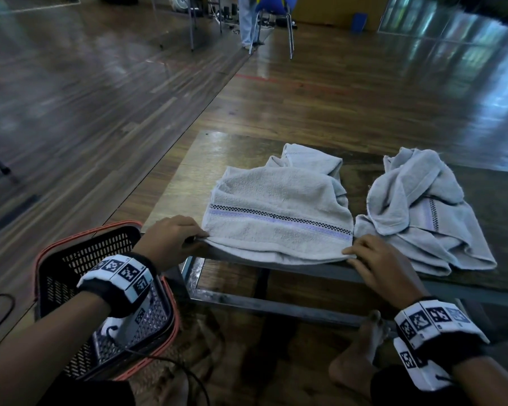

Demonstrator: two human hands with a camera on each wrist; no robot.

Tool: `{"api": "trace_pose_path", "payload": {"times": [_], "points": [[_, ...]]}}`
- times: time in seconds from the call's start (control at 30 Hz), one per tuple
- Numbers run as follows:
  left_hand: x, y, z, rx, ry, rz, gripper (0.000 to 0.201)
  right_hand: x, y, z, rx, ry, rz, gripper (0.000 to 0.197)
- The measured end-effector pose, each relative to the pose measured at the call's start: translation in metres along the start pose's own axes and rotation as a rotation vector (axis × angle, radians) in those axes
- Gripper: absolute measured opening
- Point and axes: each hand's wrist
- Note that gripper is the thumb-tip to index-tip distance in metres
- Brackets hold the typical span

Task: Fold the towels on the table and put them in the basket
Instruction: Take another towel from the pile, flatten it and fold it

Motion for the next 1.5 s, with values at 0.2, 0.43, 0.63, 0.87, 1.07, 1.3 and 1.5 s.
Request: {"api": "trace_pose_path", "payload": {"times": [0.2, 0.43, 0.63, 0.87, 1.07, 1.3, 1.5], "points": [[0.006, 0.013, 0.001, 0.140, 0.022, 0.116, 0.012, 0.008, 0.004, 0.002, -0.034, 0.061, -0.005, 0.016], [0.000, 0.014, -0.002, 0.193, 0.035, 0.136, 0.022, 0.008, 0.005, 0.002, -0.069, 0.075, -0.009, 0.020], [0.007, 0.006, -0.001, 0.159, -0.018, 0.152, 0.024, 0.002, 0.000, 0.002, -0.077, -0.006, 0.073, 0.019], [0.007, 0.013, -0.004, 0.226, -0.068, 0.137, 0.014, 0.003, 0.003, 0.005, -0.043, 0.040, 0.018, 0.020], [0.007, 0.015, -0.010, 0.227, -0.081, 0.130, 0.011, 0.004, 0.002, 0.003, -0.092, 0.070, 0.048, 0.015], [0.009, 0.011, -0.011, 0.120, -0.162, 0.016, 0.011, 0.005, 0.005, 0.000, -0.125, 0.086, 0.027, 0.020], [0.031, 0.003, -0.018, 0.170, -0.450, -0.165, 0.009, 0.022, 0.012, 0.003, -0.249, 0.310, -0.119, 0.017]]}}
Point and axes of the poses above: each hand's wrist, its own y-axis towards the middle knuckle, its own x-axis out of the back of the hand, z = x × y, and after that the axes turned 7 degrees about y, right-handed
